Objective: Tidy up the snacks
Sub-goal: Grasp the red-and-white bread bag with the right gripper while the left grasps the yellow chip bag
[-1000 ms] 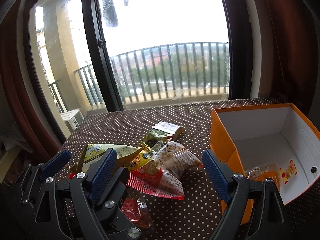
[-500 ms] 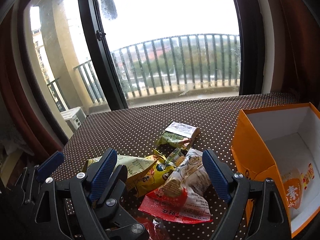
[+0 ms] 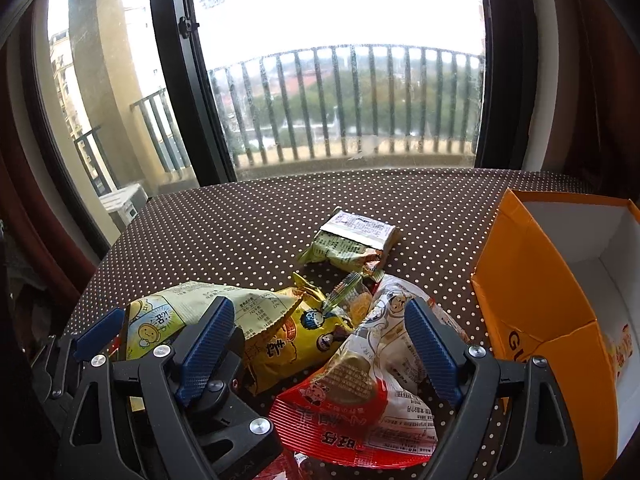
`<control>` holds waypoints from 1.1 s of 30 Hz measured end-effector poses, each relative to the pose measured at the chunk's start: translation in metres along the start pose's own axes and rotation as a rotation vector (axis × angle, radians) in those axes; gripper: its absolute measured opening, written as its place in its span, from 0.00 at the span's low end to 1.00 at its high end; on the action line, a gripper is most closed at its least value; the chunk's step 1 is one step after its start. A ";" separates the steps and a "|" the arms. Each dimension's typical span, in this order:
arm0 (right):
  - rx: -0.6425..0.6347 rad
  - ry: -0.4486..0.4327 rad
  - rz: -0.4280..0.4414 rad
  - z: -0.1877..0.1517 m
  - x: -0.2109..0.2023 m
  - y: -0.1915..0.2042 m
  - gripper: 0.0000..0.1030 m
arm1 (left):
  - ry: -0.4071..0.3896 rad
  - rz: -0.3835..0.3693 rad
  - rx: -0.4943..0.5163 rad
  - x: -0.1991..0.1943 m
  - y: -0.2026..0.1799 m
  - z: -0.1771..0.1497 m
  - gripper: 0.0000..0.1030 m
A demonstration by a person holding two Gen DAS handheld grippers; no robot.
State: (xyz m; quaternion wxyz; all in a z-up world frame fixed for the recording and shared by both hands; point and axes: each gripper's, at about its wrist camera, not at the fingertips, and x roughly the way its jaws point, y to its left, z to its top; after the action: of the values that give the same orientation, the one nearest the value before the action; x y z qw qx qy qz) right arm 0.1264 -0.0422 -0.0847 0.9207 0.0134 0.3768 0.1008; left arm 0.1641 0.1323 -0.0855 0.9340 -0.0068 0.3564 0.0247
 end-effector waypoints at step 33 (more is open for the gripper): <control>0.071 0.040 0.020 -0.015 0.001 -0.032 0.39 | -0.081 0.069 0.060 -0.024 -0.030 -0.015 0.54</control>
State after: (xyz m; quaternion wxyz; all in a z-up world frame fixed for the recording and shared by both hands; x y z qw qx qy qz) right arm 0.1218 -0.0741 -0.0995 0.9108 0.0477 0.3985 0.0970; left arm 0.1378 0.1007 -0.0811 0.9460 0.0347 0.3189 0.0464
